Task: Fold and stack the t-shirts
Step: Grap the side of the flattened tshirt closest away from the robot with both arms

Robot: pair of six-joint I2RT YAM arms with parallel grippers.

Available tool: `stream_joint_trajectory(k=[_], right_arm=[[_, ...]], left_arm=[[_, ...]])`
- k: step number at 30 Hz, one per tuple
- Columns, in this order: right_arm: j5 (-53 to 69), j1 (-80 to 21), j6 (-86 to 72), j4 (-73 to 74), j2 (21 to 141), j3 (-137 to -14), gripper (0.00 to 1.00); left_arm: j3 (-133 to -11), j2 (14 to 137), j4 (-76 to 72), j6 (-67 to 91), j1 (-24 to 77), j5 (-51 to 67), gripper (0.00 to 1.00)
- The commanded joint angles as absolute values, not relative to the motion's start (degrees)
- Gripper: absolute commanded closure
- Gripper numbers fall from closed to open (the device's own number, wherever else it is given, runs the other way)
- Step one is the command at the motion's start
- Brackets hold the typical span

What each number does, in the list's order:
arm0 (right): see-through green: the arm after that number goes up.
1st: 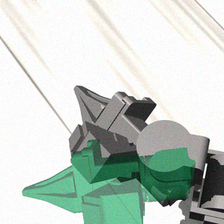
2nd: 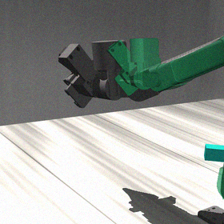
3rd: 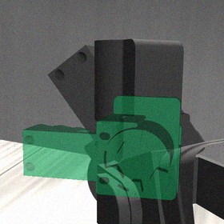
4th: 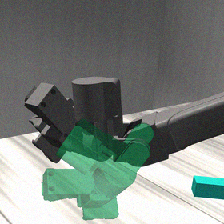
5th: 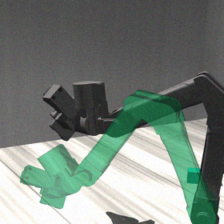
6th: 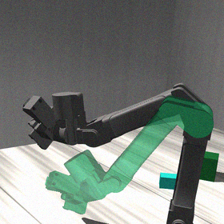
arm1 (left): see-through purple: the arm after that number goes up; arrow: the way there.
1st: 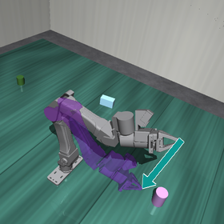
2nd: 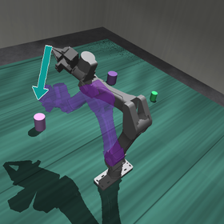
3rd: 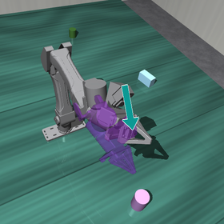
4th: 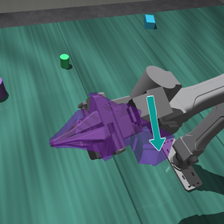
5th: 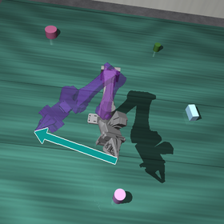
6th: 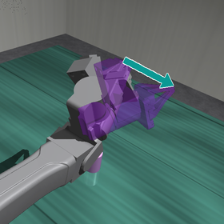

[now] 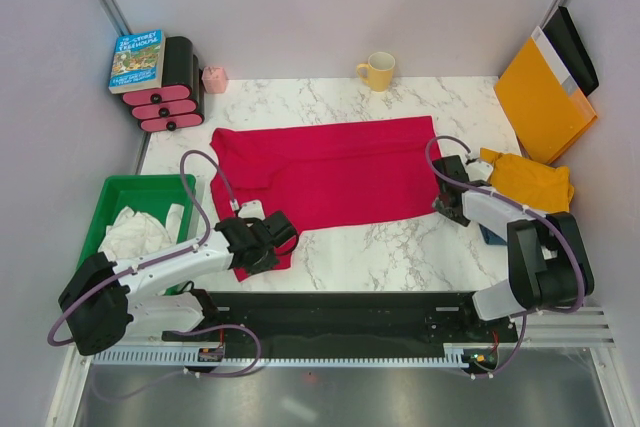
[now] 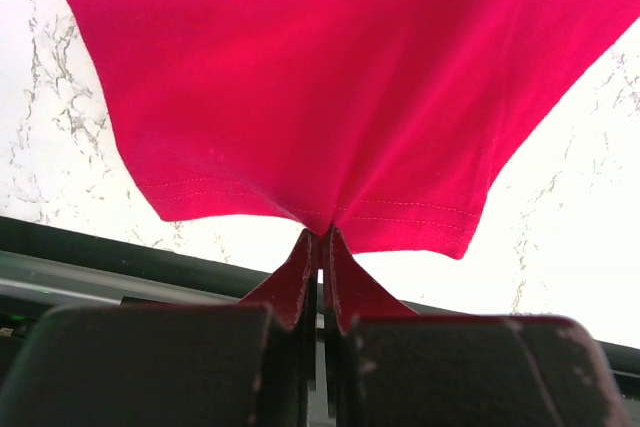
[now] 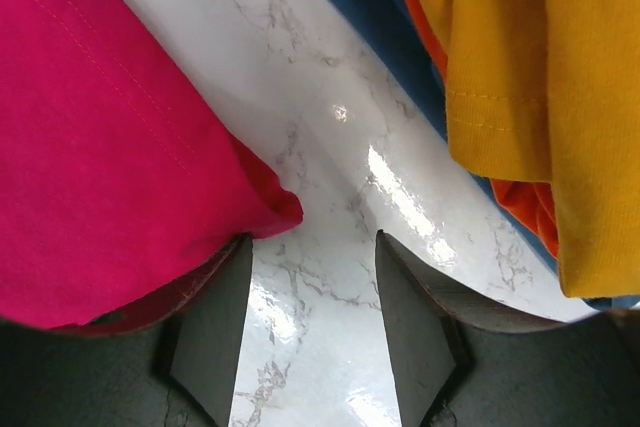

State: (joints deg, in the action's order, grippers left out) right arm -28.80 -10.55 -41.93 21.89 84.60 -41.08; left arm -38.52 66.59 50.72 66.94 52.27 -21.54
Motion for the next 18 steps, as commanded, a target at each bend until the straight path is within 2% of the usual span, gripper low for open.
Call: stream_joint_trajectory(k=[1, 13, 18], right_arm=[[-28.7, -10.1, -43.2, 19.3, 84.1, -40.2, 0.40], [-27.7, -12.0, -42.5, 23.6, 71.8, -40.0, 0.39], [-28.3, -12.0, -42.9, 23.3, 76.8, -42.3, 0.39]], left_arm=[[-39.3, 65.6, 52.0, 65.1, 52.6, -22.5, 0.98], [-39.9, 66.4, 51.7, 64.0, 52.6, -23.2, 0.98], [-41.0, 68.2, 50.8, 62.4, 52.6, -22.7, 0.98]])
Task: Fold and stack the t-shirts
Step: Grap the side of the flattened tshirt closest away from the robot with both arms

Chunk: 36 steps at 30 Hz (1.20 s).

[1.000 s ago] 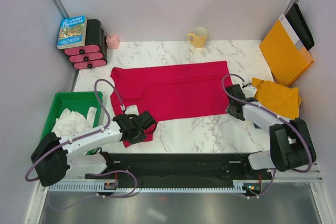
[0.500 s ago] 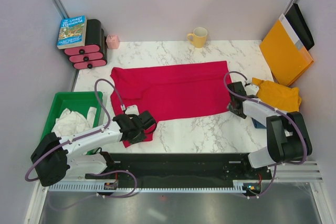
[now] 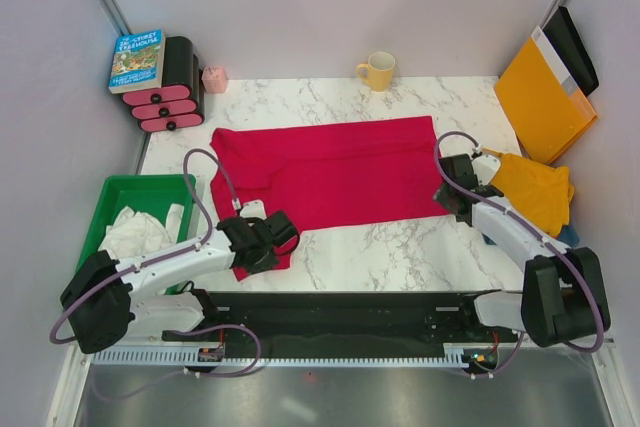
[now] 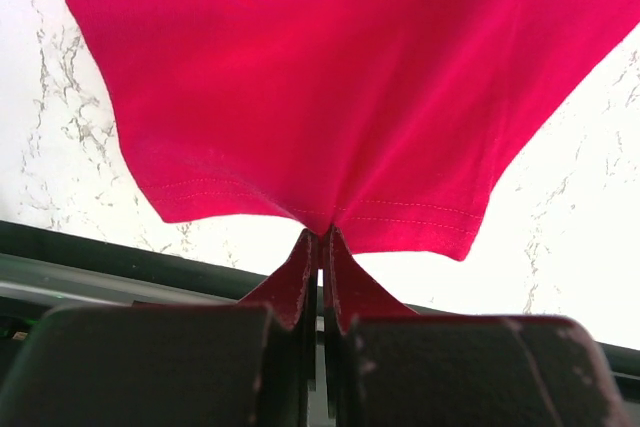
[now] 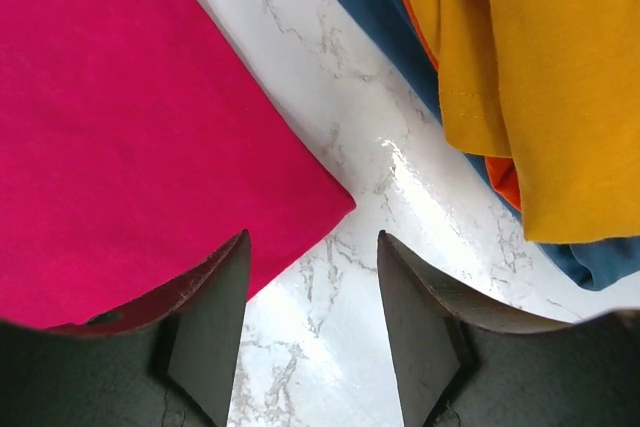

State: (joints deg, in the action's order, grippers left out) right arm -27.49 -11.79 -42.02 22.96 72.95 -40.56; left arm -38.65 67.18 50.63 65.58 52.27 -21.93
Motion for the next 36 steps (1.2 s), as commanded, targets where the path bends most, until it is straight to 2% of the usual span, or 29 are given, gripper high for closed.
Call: stream_joint_trajectory(k=[1, 19, 22, 23, 25, 26, 27, 30, 36], right_arm=[[-28.4, -11.9, -43.2, 22.9, 77.8, -42.4, 0.39], [-26.2, -10.9, -44.8, 21.5, 88.8, -42.5, 0.38], [-24.8, -10.9, -45.3, 21.5, 89.3, -41.5, 0.49], [-24.4, -10.9, -45.5, 21.6, 89.5, -41.0, 0.64], [-23.8, -10.8, -45.9, 21.8, 89.4, -40.5, 0.79], [-23.7, -10.8, -46.0, 21.8, 89.3, -40.0, 0.95], [-23.8, -10.9, -46.3, 22.0, 88.9, -39.7, 1.00], [-23.6, -10.9, -46.6, 22.6, 87.4, -38.8, 1.00], [-24.7, -11.1, -44.7, 24.7, 76.5, -36.6, 1.00]], left_arm=[[-41.3, 68.4, 50.8, 62.2, 52.7, -22.6, 0.98], [-41.4, 67.6, 50.0, 59.9, 52.6, -23.4, 0.98], [-41.5, 67.5, 49.7, 59.6, 52.6, -23.6, 0.98], [-41.6, 67.5, 49.7, 59.5, 52.6, -23.6, 0.98], [-41.7, 67.5, 49.6, 59.2, 52.6, -23.7, 0.98], [-41.7, 67.5, 49.5, 59.0, 52.6, -23.7, 0.98], [-41.7, 67.4, 49.5, 58.9, 52.6, -23.8, 0.98], [-41.6, 67.3, 49.4, 58.5, 52.4, -24.0, 0.98], [-41.5, 64.5, 50.7, 58.6, 52.1, -25.8, 0.98]])
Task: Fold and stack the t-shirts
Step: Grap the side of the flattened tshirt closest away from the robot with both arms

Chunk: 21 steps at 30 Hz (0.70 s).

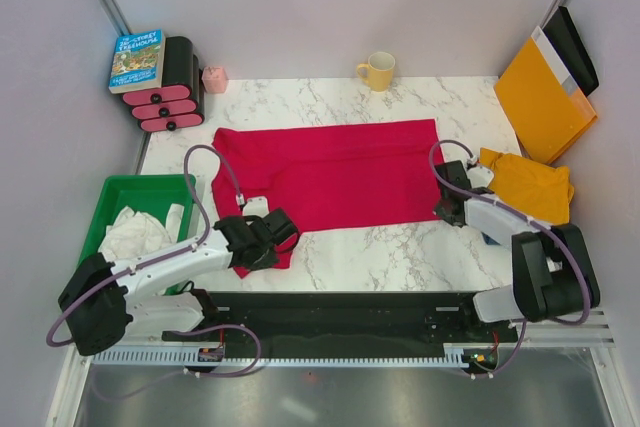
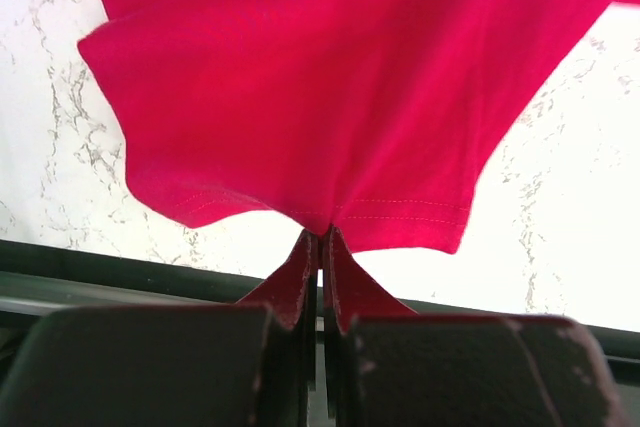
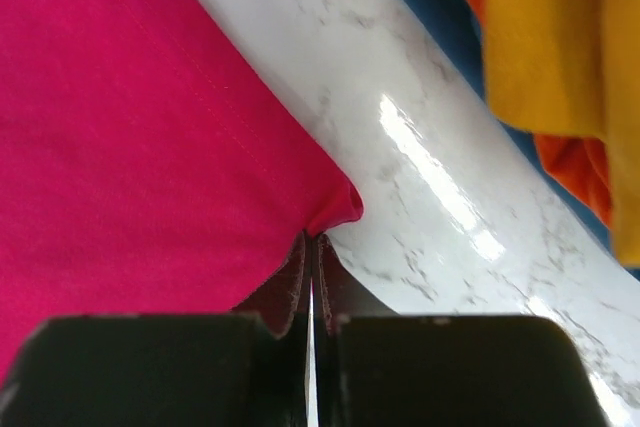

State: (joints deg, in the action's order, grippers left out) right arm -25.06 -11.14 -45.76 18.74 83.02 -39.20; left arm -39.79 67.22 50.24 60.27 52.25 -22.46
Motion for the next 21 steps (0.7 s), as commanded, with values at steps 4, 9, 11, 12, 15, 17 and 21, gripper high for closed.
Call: stream_joint_trajectory(k=[4, 9, 11, 12, 15, 17, 21], right_arm=[[-23.7, -11.9, -43.2, 27.5, 70.4, -36.4, 1.00], [-23.6, -13.2, -41.4, 30.8, 65.5, -37.3, 1.00], [-23.5, -13.3, -41.0, 31.8, 63.9, -37.1, 1.00], [-23.4, -13.3, -40.8, 32.0, 63.5, -37.0, 1.00], [-23.1, -13.2, -40.5, 33.0, 62.1, -36.9, 1.00], [-23.0, -13.3, -40.3, 33.4, 61.1, -37.7, 1.00], [-23.0, -13.3, -39.3, 33.7, 61.5, -41.1, 1.00]], left_arm=[[-44.5, 62.8, 54.3, 58.8, 52.1, -28.7, 0.98], [-47.7, 62.1, 56.8, 59.1, 52.0, -30.1, 0.98], [-47.9, 62.0, 57.6, 59.7, 52.1, -29.6, 0.98], [-47.6, 62.0, 57.7, 60.3, 52.1, -29.4, 0.98], [-47.5, 61.3, 58.9, 61.3, 52.1, -29.4, 0.98], [-48.3, 60.6, 59.8, 61.5, 52.1, -31.2, 0.98], [-53.0, 60.8, 60.8, 58.9, 51.0, -34.3, 0.98]])
